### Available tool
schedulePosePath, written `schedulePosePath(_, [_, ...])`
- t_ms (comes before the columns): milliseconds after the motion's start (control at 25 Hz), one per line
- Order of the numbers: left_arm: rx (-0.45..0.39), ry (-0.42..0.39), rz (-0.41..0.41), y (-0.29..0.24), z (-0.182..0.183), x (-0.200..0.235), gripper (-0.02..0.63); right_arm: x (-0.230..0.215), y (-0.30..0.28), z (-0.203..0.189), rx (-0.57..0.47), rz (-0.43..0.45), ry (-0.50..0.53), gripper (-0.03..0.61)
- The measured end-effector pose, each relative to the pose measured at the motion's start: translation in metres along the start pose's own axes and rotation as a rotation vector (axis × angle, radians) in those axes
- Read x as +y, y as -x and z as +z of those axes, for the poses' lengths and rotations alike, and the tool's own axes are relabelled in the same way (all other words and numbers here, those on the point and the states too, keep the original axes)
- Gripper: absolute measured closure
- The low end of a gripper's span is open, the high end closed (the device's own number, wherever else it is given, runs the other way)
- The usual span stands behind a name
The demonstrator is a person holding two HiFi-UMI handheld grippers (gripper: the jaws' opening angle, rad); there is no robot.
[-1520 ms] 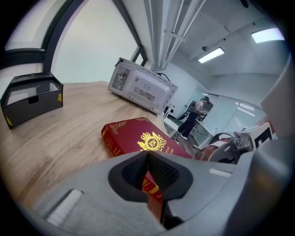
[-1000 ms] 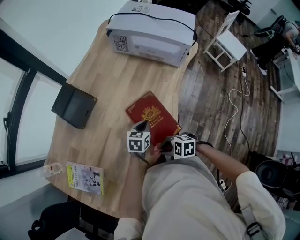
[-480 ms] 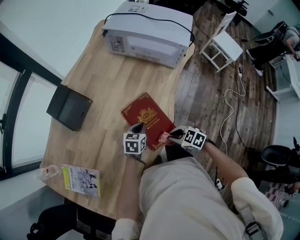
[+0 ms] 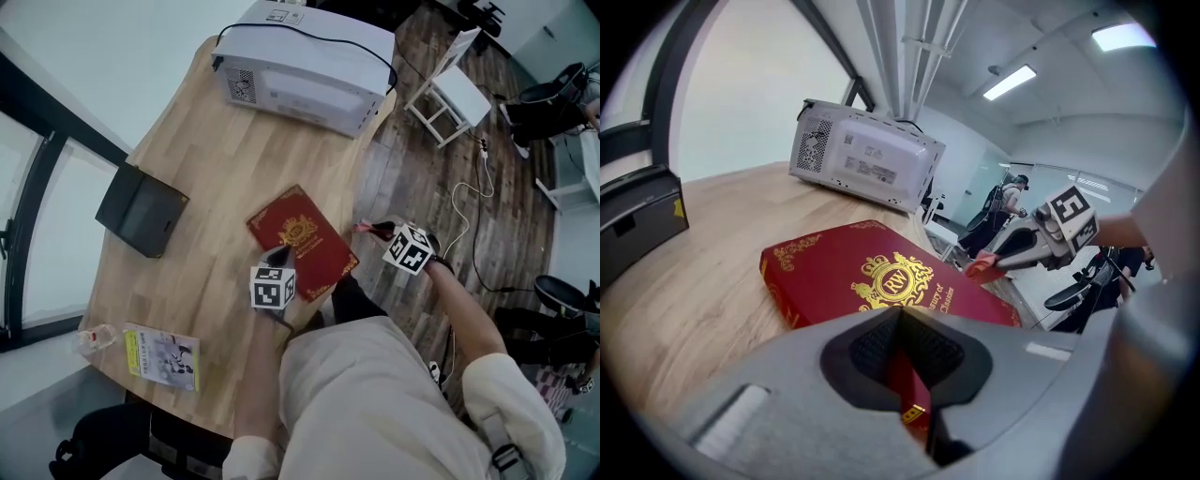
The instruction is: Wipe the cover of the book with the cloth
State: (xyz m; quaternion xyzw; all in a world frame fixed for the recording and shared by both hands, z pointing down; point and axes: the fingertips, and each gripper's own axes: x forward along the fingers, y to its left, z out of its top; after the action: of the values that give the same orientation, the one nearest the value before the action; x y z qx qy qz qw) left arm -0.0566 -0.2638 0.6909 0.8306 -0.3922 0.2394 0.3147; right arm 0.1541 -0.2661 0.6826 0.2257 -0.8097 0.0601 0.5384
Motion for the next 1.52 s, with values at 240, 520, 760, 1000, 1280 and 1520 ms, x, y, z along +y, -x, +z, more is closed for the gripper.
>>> schedulePosePath(240, [-0.004, -0.028, 0.021, -0.001, -0.004, 0.001, 0.607, 0.009, -0.007, 0.106, -0.25, -0.061, 0.109, 0.535])
schedulePosePath(520, [-0.021, -0.05, 0.05, -0.001, -0.002, -0.003, 0.606, 0.006, -0.056, 0.193, -0.247, -0.157, 0.347, 0.535])
schedulePosePath(760, [-0.06, -0.098, 0.072, 0.003, -0.003, -0.004, 0.606, 0.068, -0.076, 0.164, -0.168, 0.099, 0.392, 0.535])
schedulePosePath(1000, [-0.092, -0.071, 0.051, -0.001, 0.002, 0.003, 0.606, 0.108, -0.055, 0.13, -0.183, 0.181, 0.311, 0.535])
schedulePosePath(1280, [-0.096, -0.013, 0.049, 0.0, -0.002, 0.004, 0.606, 0.157, -0.024, 0.083, -0.152, 0.293, 0.257, 0.535])
schedulePosePath(1520, [-0.294, 0.035, 0.092, 0.021, 0.008, 0.006, 0.606, 0.191, 0.015, 0.057, -0.297, 0.442, -0.001, 0.535])
